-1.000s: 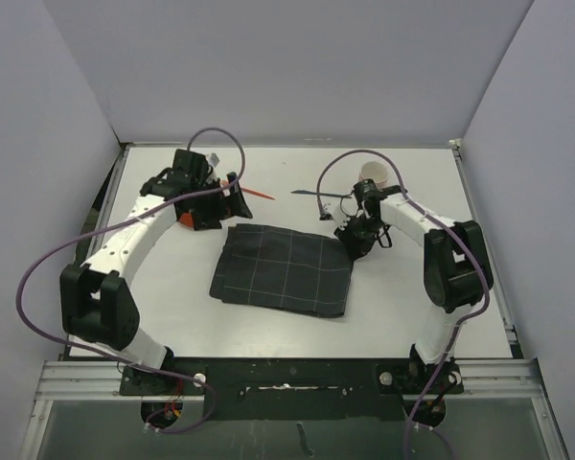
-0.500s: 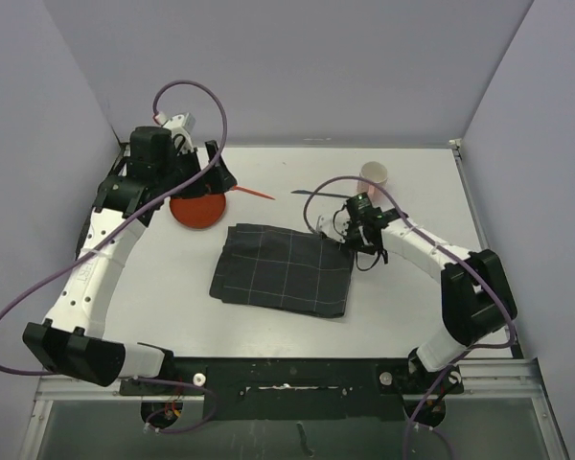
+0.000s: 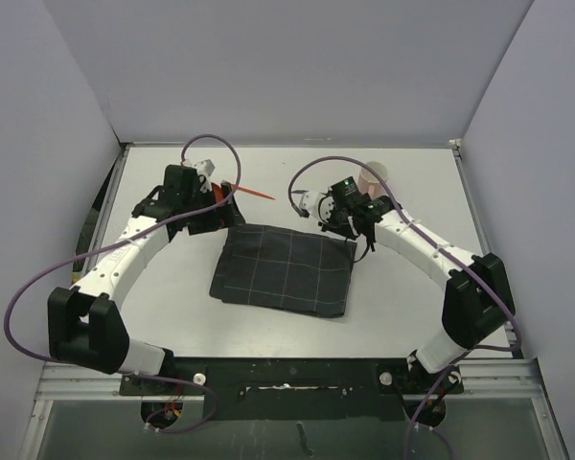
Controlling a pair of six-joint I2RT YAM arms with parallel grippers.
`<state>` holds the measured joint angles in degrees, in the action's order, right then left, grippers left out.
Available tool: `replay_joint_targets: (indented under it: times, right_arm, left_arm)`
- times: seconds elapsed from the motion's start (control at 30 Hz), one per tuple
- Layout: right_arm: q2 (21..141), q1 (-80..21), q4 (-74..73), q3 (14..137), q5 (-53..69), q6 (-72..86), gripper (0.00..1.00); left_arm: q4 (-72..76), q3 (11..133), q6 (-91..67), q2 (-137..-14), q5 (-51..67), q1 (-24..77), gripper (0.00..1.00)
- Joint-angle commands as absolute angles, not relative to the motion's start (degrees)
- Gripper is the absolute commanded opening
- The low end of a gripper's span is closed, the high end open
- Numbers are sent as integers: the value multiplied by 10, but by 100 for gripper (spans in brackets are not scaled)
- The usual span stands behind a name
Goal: Set the dinner table for one person
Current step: Flatten out the napkin at the center of the board.
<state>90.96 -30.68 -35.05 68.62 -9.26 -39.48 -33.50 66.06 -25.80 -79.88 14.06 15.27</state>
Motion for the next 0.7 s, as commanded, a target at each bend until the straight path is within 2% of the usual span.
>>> replay_joint_targets:
  times: [0.0,0.1,0.2,0.23,0.33,0.43,0.57,0.6,0.63,0.67]
  right_arm:
    - [905,-329,-409,762,-2,-326,14]
    - [920,-341,-425,763,49,-310,13]
    - [930,-356,-421,734,62,-309,9]
    - [932,-360,-416,721,72,-307,8]
    - [940,-376,-404,689,93,-300,5]
    - [952,-390,-393,672,96,-299,3]
    - [966,-396,-391,669,111,-298,1]
    - [969,-396,-390,665,118,-297,1]
    - [970,-396,-387,659,124,-295,0]
    - [971,-396,-383,650,130,-293,0]
  left_arm:
    - [-223,658,-246,-853,170,150,79]
    - [-193,646,-248,-897,175,150,55]
    - [-173,638,-247,-934,154,150,17]
    - [-168,637,-246,-944,148,149,10]
    - [-164,646,-240,-971,135,149,3]
    - [-161,656,-237,-989,123,148,2]
    - [-160,675,-236,-1004,120,143,12]
    - [-161,681,-235,-1005,119,143,18]
    - [-164,686,-234,-1008,118,143,29]
    - [-168,691,-233,-1009,114,143,43]
